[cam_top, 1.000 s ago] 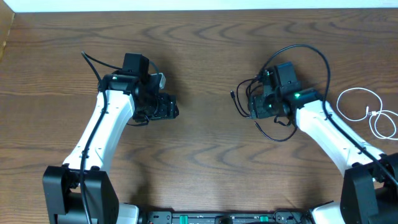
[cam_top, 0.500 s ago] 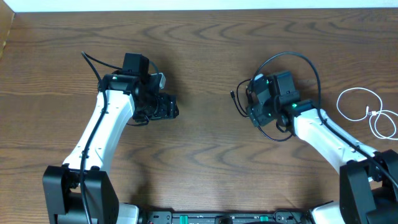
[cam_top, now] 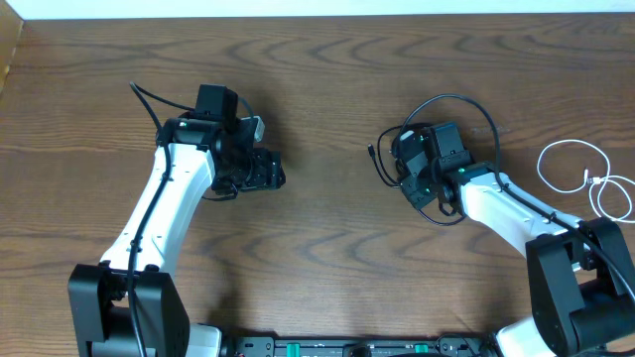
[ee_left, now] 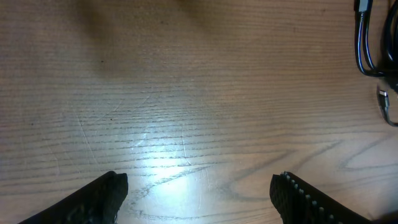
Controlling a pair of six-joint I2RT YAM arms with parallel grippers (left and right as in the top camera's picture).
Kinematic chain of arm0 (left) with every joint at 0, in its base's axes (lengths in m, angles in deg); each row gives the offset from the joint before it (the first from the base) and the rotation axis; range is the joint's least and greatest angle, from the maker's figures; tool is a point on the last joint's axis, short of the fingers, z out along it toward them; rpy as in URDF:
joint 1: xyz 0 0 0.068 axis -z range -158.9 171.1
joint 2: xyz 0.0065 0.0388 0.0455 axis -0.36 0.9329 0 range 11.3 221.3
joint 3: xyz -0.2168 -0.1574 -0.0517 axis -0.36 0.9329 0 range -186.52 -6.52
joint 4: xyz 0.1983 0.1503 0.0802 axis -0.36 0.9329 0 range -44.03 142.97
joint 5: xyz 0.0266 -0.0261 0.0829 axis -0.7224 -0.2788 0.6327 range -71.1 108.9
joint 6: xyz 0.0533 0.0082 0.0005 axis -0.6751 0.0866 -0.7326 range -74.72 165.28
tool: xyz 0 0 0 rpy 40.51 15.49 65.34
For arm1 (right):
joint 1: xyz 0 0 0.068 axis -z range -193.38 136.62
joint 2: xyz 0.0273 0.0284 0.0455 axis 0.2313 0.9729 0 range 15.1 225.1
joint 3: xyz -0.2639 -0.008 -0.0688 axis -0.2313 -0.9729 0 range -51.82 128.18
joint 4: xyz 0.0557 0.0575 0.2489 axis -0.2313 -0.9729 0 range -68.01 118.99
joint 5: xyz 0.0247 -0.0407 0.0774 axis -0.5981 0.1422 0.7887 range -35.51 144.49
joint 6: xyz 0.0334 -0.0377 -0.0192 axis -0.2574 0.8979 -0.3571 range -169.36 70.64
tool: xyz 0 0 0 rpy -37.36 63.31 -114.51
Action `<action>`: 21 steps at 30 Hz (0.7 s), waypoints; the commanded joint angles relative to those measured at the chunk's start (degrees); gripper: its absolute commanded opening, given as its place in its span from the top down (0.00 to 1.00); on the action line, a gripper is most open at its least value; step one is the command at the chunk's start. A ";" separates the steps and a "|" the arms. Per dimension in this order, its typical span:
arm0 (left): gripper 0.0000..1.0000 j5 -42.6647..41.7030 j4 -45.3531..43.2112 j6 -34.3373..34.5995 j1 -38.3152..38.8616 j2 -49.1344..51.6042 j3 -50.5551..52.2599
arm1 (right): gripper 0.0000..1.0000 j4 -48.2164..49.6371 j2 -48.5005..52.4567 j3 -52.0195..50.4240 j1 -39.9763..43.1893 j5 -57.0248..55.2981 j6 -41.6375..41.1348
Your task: Untangle cables
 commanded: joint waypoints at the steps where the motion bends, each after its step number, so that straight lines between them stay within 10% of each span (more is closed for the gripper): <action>1: 0.22 0.50 0.39 0.50 -0.07 -0.15 0.39 | 0.76 0.07 0.42 -0.42 -0.20 0.42 -2.73; 9: 0.22 0.50 0.42 0.50 -0.07 -0.15 0.39 | 0.98 -0.13 0.39 -0.37 -0.22 5.88 -5.62; 17: 0.22 0.50 0.57 0.50 -0.07 -0.15 0.39 | 0.99 0.44 0.35 -0.20 -0.35 18.62 -7.50; 21: 0.22 0.50 0.63 0.50 -0.07 -0.15 0.39 | 0.74 2.73 0.28 0.81 -0.28 16.79 -9.73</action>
